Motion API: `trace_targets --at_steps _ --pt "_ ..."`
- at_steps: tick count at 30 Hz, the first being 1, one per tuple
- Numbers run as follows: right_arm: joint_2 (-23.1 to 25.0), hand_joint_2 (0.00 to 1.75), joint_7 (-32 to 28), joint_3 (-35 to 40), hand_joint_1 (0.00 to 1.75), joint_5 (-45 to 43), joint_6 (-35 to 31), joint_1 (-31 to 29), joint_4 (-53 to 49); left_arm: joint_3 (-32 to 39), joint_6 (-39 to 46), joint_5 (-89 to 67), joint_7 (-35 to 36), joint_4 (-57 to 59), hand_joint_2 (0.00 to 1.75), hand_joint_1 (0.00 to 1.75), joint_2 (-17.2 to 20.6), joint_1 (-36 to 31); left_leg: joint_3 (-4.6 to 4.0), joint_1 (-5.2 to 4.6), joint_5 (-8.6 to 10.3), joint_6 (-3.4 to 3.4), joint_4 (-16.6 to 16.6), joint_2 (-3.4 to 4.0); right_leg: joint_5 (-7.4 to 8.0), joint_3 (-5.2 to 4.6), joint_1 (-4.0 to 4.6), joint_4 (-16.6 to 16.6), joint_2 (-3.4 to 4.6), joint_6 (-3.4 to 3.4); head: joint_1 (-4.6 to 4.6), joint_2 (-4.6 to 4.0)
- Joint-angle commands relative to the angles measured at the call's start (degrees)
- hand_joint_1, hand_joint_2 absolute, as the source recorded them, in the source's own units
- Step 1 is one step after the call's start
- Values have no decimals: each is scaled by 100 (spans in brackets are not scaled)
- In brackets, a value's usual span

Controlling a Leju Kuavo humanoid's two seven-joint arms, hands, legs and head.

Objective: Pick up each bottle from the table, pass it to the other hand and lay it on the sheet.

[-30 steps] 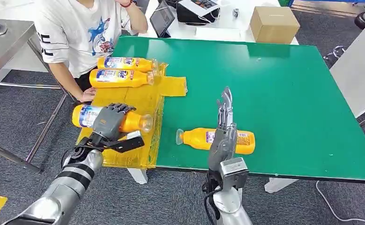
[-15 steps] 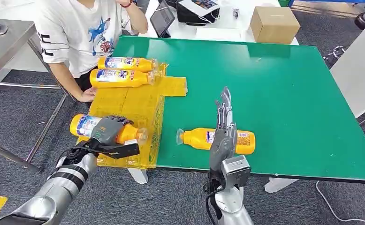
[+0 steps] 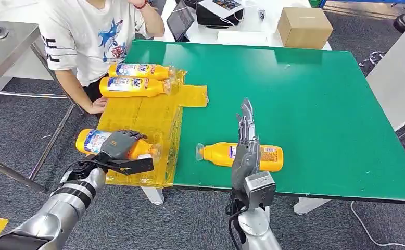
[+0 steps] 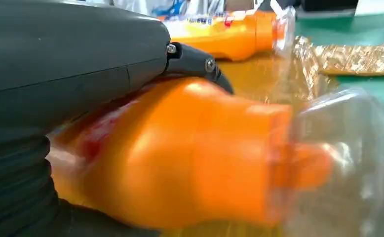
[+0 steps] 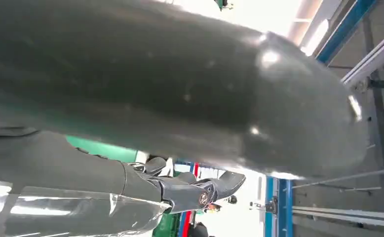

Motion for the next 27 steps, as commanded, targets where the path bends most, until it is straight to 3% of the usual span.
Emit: trace_targets --at_steps 1,5,11,17,20,24,27 --pt "-86 0 30 -76 0 -6 62 -214 541 -171 -333 71 6 602 0 0 43 -245 31 8 -7 -9 -7 1 -5 30 6 -8 9 -10 0 0" --pt "-38 0 30 -175 0 -55 185 -263 707 -258 -1306 434 -231 612 0 0 247 -120 19 3 -5 -6 -6 6 -2 19 3 -6 11 -5 2 0" --pt "-25 0 24 -203 0 -74 206 -287 790 -332 -1601 612 -323 639 0 0 350 -71 47 6 -8 -11 -13 -1 -3 47 5 -11 20 -13 2 0" --pt "-34 0 23 -209 0 -80 228 -298 894 98 -1922 1314 -786 352 0 0 356 80 58 6 -2 -11 -17 -5 0 59 4 -15 21 -13 4 0" --pt "-14 0 19 -188 0 -75 232 -283 936 573 -1592 2068 -978 -348 0 0 6 377 68 5 -1 -11 -19 -13 -1 71 4 -16 14 -12 4 0" --pt "50 0 82 -83 0 43 140 -265 961 1735 -52 3388 -1329 -1674 0 0 -834 672 47 6 4 -6 -6 -42 -7 58 4 -8 -17 -6 0 0" --pt "64 0 170 43 0 129 41 -275 1010 2013 694 3822 -1522 -2391 0 0 -1048 748 33 9 1 -6 3 -43 -10 45 7 -3 -17 -6 4 0"
